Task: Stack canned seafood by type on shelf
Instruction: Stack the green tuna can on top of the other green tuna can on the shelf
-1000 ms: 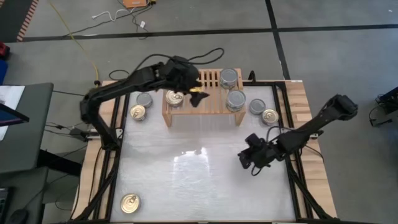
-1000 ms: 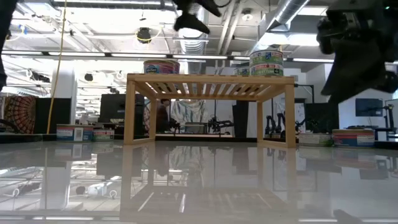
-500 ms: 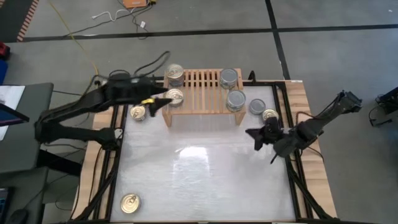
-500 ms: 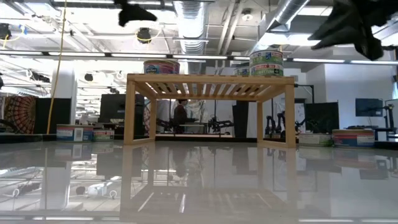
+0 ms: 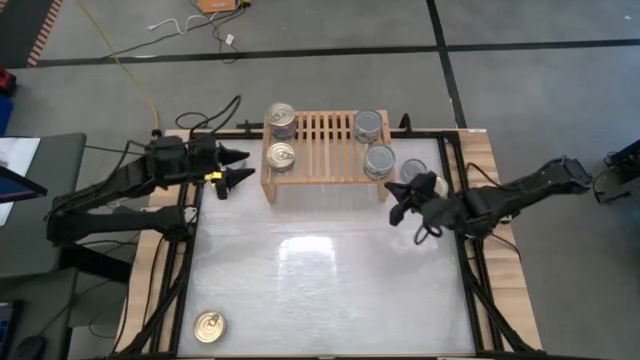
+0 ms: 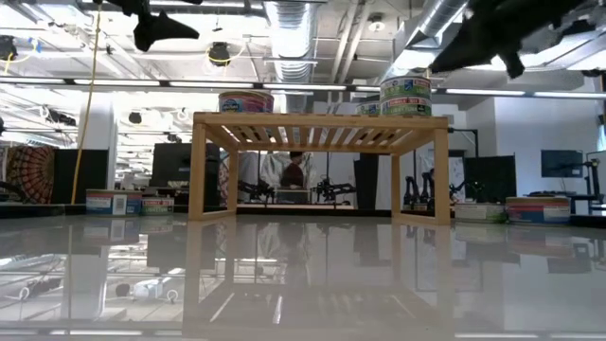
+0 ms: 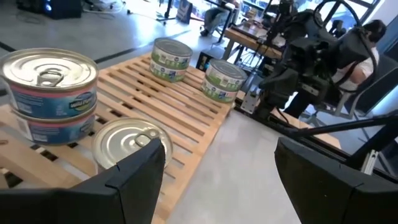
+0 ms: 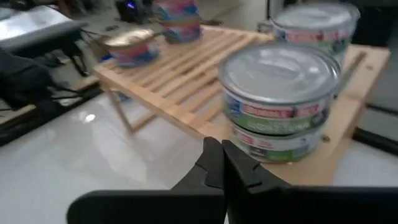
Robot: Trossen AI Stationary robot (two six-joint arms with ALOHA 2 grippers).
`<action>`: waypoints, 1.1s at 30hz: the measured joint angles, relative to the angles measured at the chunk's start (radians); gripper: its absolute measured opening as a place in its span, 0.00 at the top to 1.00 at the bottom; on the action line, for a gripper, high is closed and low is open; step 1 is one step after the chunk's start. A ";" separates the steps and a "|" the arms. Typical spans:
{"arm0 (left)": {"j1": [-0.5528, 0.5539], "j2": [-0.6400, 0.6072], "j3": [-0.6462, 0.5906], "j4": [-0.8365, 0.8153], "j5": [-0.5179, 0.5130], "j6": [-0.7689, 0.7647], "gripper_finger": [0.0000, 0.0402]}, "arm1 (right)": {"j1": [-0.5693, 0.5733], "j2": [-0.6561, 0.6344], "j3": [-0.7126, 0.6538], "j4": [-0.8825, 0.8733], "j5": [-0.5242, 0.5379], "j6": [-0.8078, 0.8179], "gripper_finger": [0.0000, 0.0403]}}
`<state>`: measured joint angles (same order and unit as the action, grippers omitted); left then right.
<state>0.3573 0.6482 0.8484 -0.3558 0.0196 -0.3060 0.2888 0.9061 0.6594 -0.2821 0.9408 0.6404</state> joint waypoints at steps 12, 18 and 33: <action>0.000 -0.001 -0.002 -0.005 -0.093 0.022 0.27 | -0.164 0.078 0.000 -0.042 -0.125 0.066 0.97; 0.000 -0.001 -0.002 -0.005 -0.100 0.025 0.27 | -0.202 0.078 0.000 -0.060 -0.131 0.061 0.97; 0.000 -0.001 -0.002 -0.001 -0.151 0.025 0.27 | -0.321 0.124 0.000 0.012 -0.237 -0.057 0.96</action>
<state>0.3573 0.6476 0.8459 -0.3565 -0.1318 -0.2806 -0.0319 1.0297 0.6591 -0.2706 0.7034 0.5833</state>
